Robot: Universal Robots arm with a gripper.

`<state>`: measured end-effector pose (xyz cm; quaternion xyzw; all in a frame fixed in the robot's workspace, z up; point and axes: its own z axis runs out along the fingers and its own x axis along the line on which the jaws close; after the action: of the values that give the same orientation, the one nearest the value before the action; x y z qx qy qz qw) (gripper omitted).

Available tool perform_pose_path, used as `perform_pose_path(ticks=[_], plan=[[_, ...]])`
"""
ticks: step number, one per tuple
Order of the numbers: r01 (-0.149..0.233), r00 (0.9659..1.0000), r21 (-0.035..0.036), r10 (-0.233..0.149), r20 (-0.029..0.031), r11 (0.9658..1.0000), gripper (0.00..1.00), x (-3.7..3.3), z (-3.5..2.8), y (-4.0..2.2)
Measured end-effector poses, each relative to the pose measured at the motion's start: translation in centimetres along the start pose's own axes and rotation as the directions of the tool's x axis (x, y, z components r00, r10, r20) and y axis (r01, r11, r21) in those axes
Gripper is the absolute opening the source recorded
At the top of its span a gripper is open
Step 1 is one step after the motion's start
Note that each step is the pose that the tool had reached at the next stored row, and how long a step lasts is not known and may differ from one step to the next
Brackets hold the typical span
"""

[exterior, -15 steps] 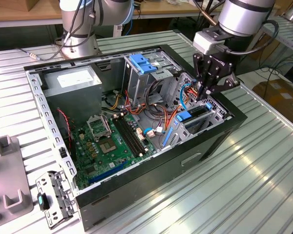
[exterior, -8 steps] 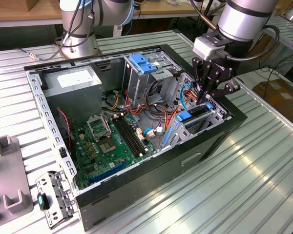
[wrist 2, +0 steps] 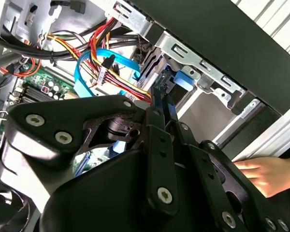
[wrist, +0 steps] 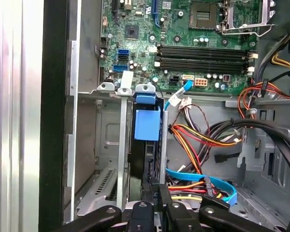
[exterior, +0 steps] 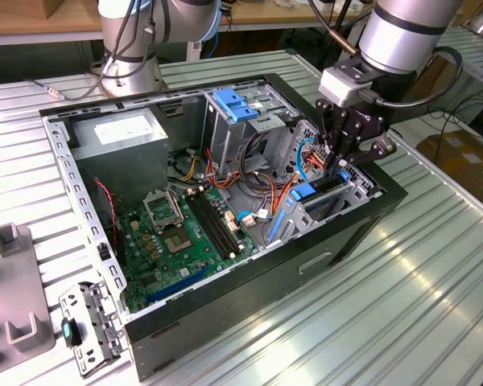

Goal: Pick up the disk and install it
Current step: 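Insert the first disk wire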

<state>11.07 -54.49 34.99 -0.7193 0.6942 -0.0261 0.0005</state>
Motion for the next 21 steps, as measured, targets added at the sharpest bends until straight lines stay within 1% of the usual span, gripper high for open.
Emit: perform_pose_path(ticks=[3, 12, 17, 19, 20, 21], plan=[[-0.022, 0.9998, -0.0008, 0.022, -0.0008, 0.9998, 0.17, 0.0, 0.06, -0.13], [-0.022, 0.9997, -0.001, 0.022, -0.0005, 0.9997, 0.17, 0.13, 0.42, -0.13], [-0.022, 0.9997, -0.0012, 0.022, -0.0003, 0.9997, 0.17, 0.13, 0.52, -0.13], [-0.022, 0.9997, -0.001, 0.022, 0.0002, 0.9997, 0.17, 0.13, 0.37, -0.13], [-0.022, 0.9997, -0.0011, 0.022, -0.0003, 0.9997, 0.17, 0.14, 0.1, -0.14], [-0.022, 0.9997, -0.0011, 0.022, 0.0, 0.9997, 0.17, 0.15, 0.06, -0.15]])
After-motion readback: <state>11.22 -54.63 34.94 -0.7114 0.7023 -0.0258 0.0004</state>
